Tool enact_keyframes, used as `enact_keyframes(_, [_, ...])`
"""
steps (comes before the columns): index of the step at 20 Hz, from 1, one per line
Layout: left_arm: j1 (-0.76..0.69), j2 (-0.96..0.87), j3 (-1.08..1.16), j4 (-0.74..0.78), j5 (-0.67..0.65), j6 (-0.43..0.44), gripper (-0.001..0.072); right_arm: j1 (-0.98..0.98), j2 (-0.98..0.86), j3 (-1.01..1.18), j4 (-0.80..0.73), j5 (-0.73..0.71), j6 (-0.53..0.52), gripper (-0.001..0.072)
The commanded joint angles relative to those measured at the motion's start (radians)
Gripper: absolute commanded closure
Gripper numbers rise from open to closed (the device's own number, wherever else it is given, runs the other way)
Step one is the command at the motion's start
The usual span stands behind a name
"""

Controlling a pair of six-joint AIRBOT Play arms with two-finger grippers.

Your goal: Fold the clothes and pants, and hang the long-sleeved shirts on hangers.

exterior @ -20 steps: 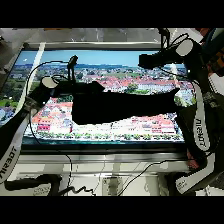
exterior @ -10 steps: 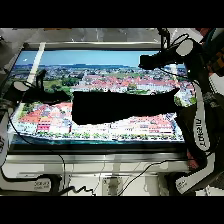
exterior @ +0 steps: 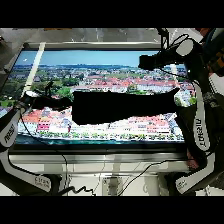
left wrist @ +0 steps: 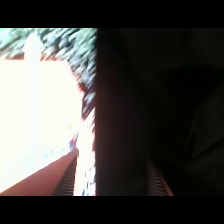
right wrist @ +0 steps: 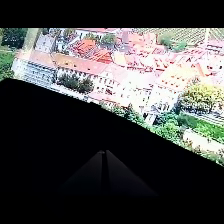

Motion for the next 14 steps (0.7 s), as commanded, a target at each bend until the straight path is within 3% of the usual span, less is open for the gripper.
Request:
enact_keyframes(1, [-0.053, -0.024, -0.002, -0.008, 0.1, 0.02, 0.0341, 0.0, 0.001, 0.0, 0.024, 0.002, 0.0, 0.0692])
enact_keyframes(3, [-0.089, -0.023, -0.001, -0.008, 0.108, 0.02, 0.063, 0.0, 0.001, 0.0, 0.034, 0.005, 0.0, 0.0692])
enact_keyframes(4, [-0.097, -0.02, 0.002, -0.006, 0.089, 0.02, 0.07, 0.0, 0.001, 0.0, 0.034, 0.006, 0.0, 0.0692])
enact_keyframes(7, [-0.086, 0.018, 0.077, 0.079, -0.048, -0.015, 0.0702, -0.001, 0.001, 0.0, 0.027, 0.006, -0.001, 0.0692])
enact_keyframes(10, [-0.073, 0.1, 0.264, 0.377, -0.229, -0.243, 0.0703, -0.001, 0.001, 0.0, -0.004, 0.007, -0.001, 0.0692])
enact_keyframes(14, [-0.116, 0.204, 0.536, 0.623, -0.515, -0.351, 0.0703, -0.001, 0.001, -0.015, -0.016, 0.011, -0.001, 0.0692])
